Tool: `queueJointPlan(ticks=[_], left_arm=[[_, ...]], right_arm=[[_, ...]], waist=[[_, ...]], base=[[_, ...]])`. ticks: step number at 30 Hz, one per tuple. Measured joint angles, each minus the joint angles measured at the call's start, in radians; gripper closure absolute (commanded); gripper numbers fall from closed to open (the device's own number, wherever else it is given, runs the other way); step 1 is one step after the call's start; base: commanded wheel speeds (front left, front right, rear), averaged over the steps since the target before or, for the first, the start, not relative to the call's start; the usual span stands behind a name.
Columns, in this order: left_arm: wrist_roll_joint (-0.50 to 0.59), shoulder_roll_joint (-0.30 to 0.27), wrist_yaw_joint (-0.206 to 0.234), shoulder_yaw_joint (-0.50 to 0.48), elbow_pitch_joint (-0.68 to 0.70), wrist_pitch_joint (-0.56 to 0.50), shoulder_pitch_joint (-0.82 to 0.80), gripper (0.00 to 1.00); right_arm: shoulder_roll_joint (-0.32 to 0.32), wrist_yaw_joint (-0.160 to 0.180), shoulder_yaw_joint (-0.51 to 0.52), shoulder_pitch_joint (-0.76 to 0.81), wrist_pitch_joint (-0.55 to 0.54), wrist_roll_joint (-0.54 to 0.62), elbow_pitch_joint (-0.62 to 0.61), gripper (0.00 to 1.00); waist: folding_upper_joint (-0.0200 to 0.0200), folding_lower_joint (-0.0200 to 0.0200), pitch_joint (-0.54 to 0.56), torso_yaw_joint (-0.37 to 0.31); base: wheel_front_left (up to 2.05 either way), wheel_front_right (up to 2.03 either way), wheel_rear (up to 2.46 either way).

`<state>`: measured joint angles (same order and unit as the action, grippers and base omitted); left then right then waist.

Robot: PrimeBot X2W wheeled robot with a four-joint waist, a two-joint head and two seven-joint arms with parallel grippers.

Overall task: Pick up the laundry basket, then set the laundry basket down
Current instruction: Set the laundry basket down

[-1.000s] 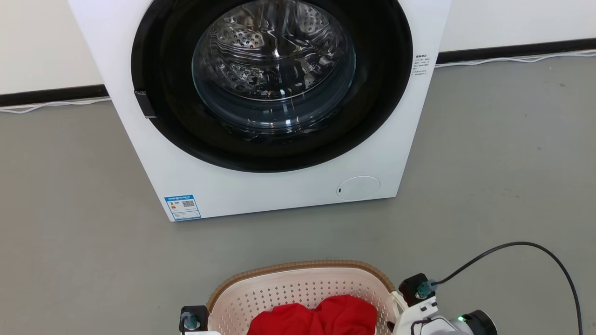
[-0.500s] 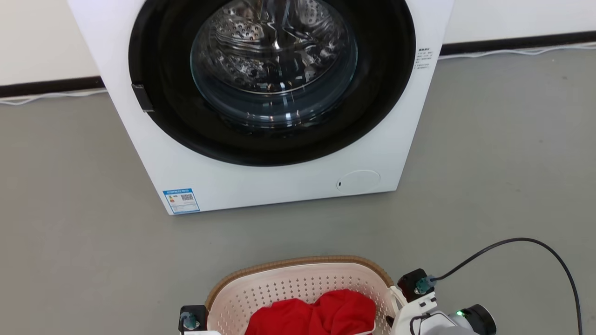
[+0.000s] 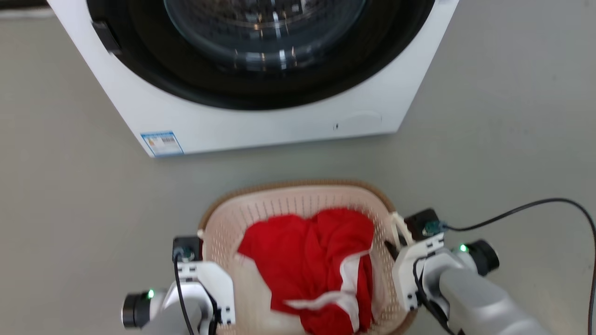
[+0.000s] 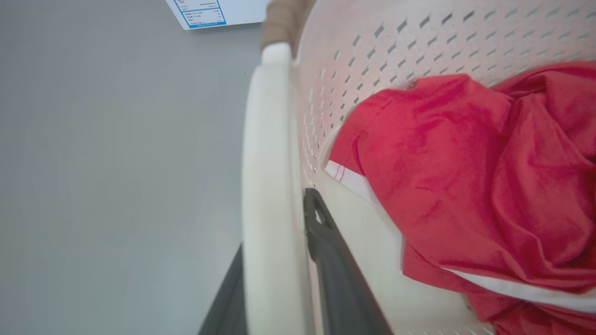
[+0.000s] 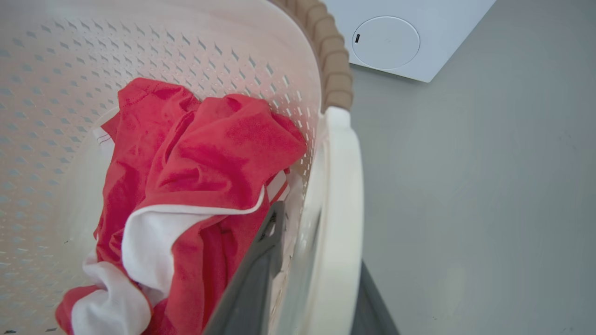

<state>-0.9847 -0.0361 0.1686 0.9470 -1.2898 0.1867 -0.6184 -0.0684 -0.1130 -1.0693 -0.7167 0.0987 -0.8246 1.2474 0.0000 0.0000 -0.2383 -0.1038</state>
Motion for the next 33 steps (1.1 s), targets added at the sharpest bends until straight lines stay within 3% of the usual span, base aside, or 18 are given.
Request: queueJointPlan(ticks=[9,17,22,33], left_arm=[[0.009,-0.021,0.018,-0.019,-0.001,0.052,-0.147,1.00],[0.047,-0.046,0.062,-0.049,0.038,0.065,-0.268,1.00],[0.102,-0.090,0.111,-0.097,0.122,0.070,-0.336,1.00],[0.213,-0.098,0.139,-0.190,0.209,0.070,-0.379,1.00]], right_arm=[[-0.002,0.000,0.016,-0.130,0.096,0.004,0.003,1.00],[-0.001,0.000,0.044,-0.251,0.134,0.037,0.018,1.00],[-0.015,-0.001,0.120,-0.333,0.140,0.092,-0.015,1.00],[-0.060,-0.001,0.299,-0.361,0.140,0.275,-0.099,1.00]], waist=[[0.0000,0.0000,-0.183,-0.015],[0.0000,0.0000,-0.345,-0.029],[-0.0001,0.0000,-0.447,-0.033],[0.0000,0.0000,-0.614,-0.020]], base=[[0.00,0.00,0.00],[0.00,0.00,0.00],[0.00,0.00,0.00],[0.00,0.00,0.00]])
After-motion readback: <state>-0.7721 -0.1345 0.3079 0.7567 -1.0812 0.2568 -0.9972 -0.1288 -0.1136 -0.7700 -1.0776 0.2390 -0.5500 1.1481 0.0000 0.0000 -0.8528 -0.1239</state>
